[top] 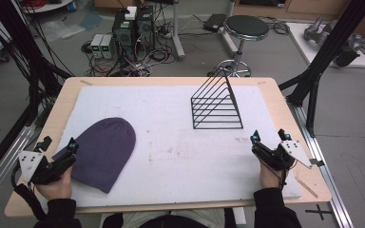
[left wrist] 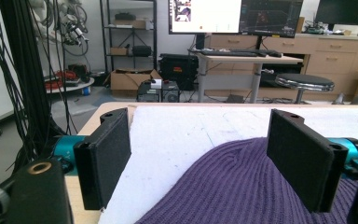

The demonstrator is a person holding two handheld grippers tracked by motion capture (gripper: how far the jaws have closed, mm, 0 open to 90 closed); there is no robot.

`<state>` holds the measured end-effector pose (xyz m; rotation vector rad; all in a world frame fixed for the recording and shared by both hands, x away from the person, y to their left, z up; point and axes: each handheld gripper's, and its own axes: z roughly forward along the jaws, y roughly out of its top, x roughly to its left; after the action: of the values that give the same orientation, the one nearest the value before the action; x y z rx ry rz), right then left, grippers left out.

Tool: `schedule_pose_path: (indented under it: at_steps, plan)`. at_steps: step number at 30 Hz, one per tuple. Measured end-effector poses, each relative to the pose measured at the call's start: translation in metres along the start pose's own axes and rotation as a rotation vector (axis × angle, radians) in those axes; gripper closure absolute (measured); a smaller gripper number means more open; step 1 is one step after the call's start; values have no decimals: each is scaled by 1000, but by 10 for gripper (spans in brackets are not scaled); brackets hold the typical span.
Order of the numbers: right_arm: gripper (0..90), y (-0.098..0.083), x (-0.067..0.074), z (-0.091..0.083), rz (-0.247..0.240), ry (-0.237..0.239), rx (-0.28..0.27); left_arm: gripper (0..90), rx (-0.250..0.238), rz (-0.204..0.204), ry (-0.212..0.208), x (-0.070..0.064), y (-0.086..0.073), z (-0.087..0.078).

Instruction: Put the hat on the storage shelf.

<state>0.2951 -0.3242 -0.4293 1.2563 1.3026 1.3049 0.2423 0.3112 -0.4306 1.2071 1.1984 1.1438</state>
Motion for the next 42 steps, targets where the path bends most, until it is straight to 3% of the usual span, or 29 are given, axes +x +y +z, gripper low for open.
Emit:
schedule_pose_path:
  at_steps: [26,37,39,40,42]
  plan:
    - [85,-1,-2,1,22,4,5,223,10,8,-8,-1,-1,1]
    - [85,-1,-2,3,31,18,18,195,16,3,-40,-2,7,2]
    - [85,-1,-2,3,28,22,16,171,26,11,-52,-3,10,4]
    - [85,-1,-1,3,32,25,19,167,46,43,-61,-5,13,6]
    - [85,-2,-1,3,30,30,24,167,70,66,-94,-9,18,10]
